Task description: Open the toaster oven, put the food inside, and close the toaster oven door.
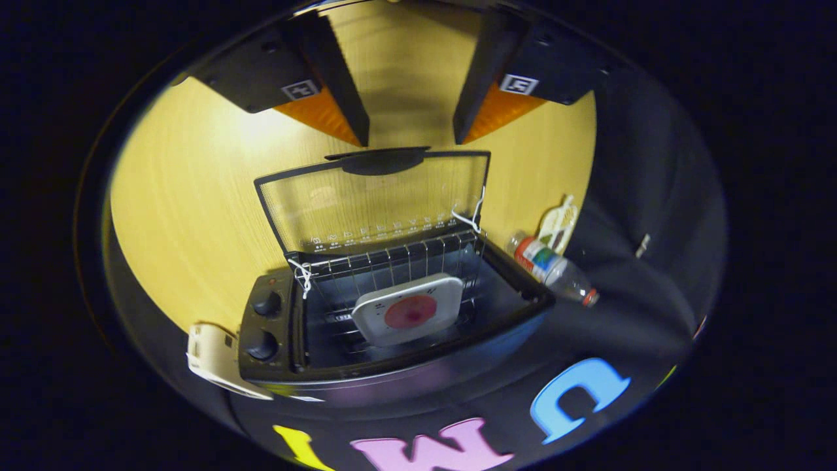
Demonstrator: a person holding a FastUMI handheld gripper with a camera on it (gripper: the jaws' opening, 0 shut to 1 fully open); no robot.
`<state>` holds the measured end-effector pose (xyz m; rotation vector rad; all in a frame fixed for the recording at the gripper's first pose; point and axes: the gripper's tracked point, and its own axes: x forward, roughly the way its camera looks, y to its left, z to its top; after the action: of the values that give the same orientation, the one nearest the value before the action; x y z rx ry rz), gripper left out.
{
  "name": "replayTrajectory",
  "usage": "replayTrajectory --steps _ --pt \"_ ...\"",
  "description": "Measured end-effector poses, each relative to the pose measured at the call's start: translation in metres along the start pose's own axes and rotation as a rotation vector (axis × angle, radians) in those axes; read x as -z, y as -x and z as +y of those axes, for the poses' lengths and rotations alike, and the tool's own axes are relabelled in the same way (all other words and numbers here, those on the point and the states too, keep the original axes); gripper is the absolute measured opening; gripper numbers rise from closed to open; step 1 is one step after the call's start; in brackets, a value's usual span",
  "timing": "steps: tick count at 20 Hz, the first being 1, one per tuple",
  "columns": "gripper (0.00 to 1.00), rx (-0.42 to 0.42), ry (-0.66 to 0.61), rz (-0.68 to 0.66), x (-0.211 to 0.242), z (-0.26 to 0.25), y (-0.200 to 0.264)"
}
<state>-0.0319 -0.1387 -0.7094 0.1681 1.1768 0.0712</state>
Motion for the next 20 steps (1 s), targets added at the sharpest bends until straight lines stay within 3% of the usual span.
replayTrajectory --steps 1,4,8,15,20 --pt "0.99 0.024 0.065 0.015 0.008 -0.003 0.003" --pt "0.99 0.057 0.078 0.069 0.025 -0.005 -0.017" --pt "1.0 0.085 -0.076 0.109 0.032 -0.015 -0.045" --pt "1.0 0.192 0.044 0.087 0.023 -0.041 -0.067" --pt "0.99 0.18 0.044 0.059 0.021 -0.04 -0.061"
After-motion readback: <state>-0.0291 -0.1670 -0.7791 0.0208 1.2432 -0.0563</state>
